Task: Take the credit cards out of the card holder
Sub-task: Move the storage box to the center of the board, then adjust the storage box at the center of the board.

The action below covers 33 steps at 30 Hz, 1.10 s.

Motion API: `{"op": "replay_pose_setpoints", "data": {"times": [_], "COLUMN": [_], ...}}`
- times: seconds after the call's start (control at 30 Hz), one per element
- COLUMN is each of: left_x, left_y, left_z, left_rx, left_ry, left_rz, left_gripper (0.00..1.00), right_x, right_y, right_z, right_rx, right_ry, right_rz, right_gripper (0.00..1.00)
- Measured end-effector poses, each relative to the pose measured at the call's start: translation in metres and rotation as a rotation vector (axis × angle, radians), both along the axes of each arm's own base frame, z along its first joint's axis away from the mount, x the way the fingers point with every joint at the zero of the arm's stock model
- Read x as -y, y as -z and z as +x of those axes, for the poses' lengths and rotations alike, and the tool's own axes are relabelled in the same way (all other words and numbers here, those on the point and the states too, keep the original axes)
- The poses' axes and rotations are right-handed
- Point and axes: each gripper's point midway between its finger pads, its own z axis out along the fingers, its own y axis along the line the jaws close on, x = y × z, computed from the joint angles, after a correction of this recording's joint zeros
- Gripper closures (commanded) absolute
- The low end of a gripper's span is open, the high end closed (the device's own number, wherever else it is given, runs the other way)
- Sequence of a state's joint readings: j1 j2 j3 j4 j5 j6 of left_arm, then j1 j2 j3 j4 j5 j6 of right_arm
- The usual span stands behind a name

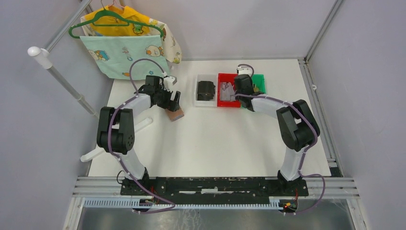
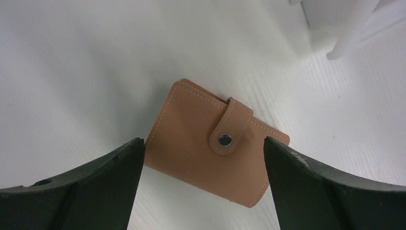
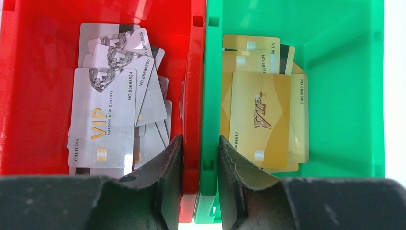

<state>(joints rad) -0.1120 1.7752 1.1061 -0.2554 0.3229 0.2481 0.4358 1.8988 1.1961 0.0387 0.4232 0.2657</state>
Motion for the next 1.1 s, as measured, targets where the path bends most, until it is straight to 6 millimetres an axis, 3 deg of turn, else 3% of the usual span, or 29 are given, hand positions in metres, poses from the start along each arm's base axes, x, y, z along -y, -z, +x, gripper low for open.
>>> {"op": "replay_pose_setpoints", "data": {"times": [0.2,0.47,0.67,0.77,0.83,0.93,1.1], "left_x": [0.019,0.038,0.06,0.066,0.067,0.069,0.073], "left_y": [0.002,0.014,0.013,0.01,0.008,0.004,-0.012], "left_z": [-0.005,-0.031,-0.083,-0.108,-0.121,-0.136,-0.152], "left_rx": [-0.005,-0.037,-0.092,-0.131,-0.159,-0.192,-0.222], "left_ry": [0.059,0.182,0.341,0.408,0.44,0.477,0.51], "left_rz": [-0.013,-0.03,-0.059,-0.082,-0.101,-0.127,-0.175], "left_gripper": [0.15,0.2,0.19,0.19,0.19,0.16,0.08], "right_x": [-0.006,-0.02,-0.029,-0.031,-0.032,-0.031,-0.031], "right_y": [0.0,0.0,0.0,-0.004,-0.011,-0.02,-0.042], "right_z": [-0.015,-0.038,-0.045,-0.046,-0.046,-0.048,-0.06], "right_rx": [-0.004,-0.01,-0.018,-0.009,0.002,0.017,0.035], "right_ry": [-0.006,-0.017,-0.039,-0.044,-0.046,-0.037,-0.043], "right_rz": [0.022,0.053,0.054,0.061,0.065,0.065,0.057], "right_gripper": [0.77,0.71,0.57,0.43,0.28,0.16,0.09]}}
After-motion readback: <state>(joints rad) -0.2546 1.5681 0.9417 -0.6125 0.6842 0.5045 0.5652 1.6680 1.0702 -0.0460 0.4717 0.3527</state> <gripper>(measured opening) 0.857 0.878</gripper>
